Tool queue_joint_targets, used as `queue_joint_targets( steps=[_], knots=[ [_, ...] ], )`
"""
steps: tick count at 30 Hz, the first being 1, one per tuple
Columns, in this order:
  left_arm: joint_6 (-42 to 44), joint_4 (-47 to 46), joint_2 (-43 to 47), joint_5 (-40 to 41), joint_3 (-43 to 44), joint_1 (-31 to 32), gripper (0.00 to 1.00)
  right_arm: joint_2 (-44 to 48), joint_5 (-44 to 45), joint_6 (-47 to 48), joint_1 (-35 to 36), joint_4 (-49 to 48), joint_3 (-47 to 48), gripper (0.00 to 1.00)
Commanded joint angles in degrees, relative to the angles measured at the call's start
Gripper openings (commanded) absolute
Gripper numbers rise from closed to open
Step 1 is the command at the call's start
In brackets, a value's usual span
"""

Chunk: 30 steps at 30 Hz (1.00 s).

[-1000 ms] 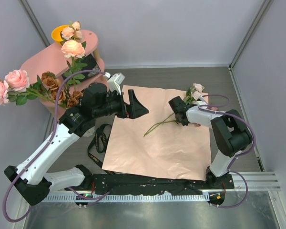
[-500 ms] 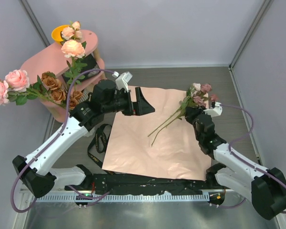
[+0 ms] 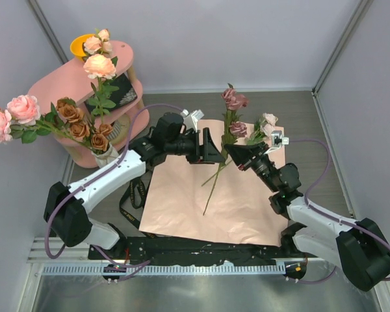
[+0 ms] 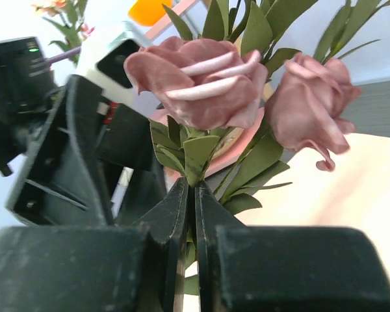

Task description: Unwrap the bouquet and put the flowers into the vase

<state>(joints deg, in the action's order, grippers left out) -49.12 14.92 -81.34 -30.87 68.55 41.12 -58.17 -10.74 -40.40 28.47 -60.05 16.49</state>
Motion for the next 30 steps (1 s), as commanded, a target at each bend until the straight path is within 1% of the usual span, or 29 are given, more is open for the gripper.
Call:
queue_joint_targets(
  steps=[1, 2, 4, 5, 7, 8, 10, 11, 12, 13, 14, 15, 16, 17, 18, 20, 21, 23, 24, 26, 28, 30],
  knots=[
    [0.5, -4.5, -1.5, -2.5, 0.4, 1.7, 0.61, -0.6, -5.6, 1.4, 0.7, -7.3, 1.5, 0.01],
    [0.6, -4.5, -1.9, -2.6, 0.4, 1.7, 0.56, -0.8, -5.7, 1.4, 0.7, -7.4, 1.5, 0.01],
    [0.8, -4.6, -2.5, -2.6, 0.5, 1.9, 0.52, -1.3, -5.9, 1.4, 1.1, -7.4, 1.7, 0.01],
    [0.9, -4.5, -2.9, -2.4, 0.7, 2.0, 0.46, -1.5, -6.2, 1.4, 1.1, -7.5, 1.8, 0.01],
    [1.4, -4.3, -3.4, -2.2, 0.9, 2.0, 0.41, -1.7, -6.6, 1.3, 1.4, -7.9, 1.9, 0.01],
    [1.6, -4.1, -3.5, -1.7, 1.1, 2.0, 0.36, -1.9, -6.9, 1.4, 1.6, -7.9, 2.0, 0.01],
    [2.5, -3.2, -3.3, -0.7, 1.3, 2.1, 0.29, -2.2, -7.4, 1.8, 1.9, -7.8, 2.2, 0.01],
    [3.2, -2.6, -3.2, 0.8, 2.0, 2.1, 0.19, -2.6, -7.6, 1.8, 2.0, -7.8, 2.4, 0.01],
    [4.3, -1.6, -2.6, 1.9, 2.7, 2.0, 0.13, -2.8, -7.6, 1.9, 2.1, -7.8, 2.7, 0.08],
    [5.8, 1.7, -2.1, 3.6, 3.6, 2.1, 0.07, -3.0, -7.3, 2.2, 2.1, -7.5, 2.8, 0.24],
    [8.4, 3.3, -1.2, 8.1, 5.1, 2.3, 0.0, -2.7, -6.4, 2.5, 2.1, -6.8, 2.7, 0.46],
    [10.1, 4.6, 1.0, 10.0, 5.6, 2.6, 0.0, -2.2, -2.7, 2.7, 2.1, -6.6, 1.8, 0.75],
    [11.4, 7.0, 2.5, 12.5, 6.1, 2.7, 0.0, -1.0, 0.7, 3.0, 2.1, -5.4, 1.4, 0.81],
    [13.9, 8.2, 3.9, 14.5, 7.0, 2.8, 0.0, 0.1, 4.0, 3.4, 2.1, -0.7, 1.0, 0.87],
    [15.0, 10.3, 7.2, 19.1, 7.3, 2.9, 0.0, 3.2, 10.2, 4.1, 2.1, 1.8, 0.5, 0.94],
    [17.1, 12.7, 10.6, 24.1, 8.2, 3.0, 0.0, 6.4, 15.9, 5.0, 2.0, 6.5, -0.2, 0.97],
    [19.0, 15.0, 12.5, 29.4, 8.5, 2.9, 0.0, 9.4, 18.5, 5.1, 2.0, 7.6, -1.0, 1.0],
    [20.8, 17.4, 17.3, 34.7, 10.0, 2.9, 0.0, 11.6, 23.4, 5.2, 2.0, 10.0, -1.9, 1.0],
    [22.8, 19.3, 18.9, 37.4, 10.8, 2.9, 0.0, 12.1, 24.4, 5.5, 2.0, 10.2, -2.2, 1.0],
    [24.5, 20.8, 23.1, 40.0, 13.4, 2.9, 0.0, 11.6, 24.5, 5.3, 1.9, 10.0, -1.9, 1.0],
    [27.8, 22.3, 26.7, 42.6, 16.6, 2.9, 0.0, 8.8, 23.2, 4.8, 1.9, 10.3, -1.1, 1.0],
    [30.2, 23.0, 28.6, 44.0, 18.7, 2.9, 0.0, 6.6, 22.1, 4.1, 1.9, 10.0, -0.2, 1.0]
  ],
)
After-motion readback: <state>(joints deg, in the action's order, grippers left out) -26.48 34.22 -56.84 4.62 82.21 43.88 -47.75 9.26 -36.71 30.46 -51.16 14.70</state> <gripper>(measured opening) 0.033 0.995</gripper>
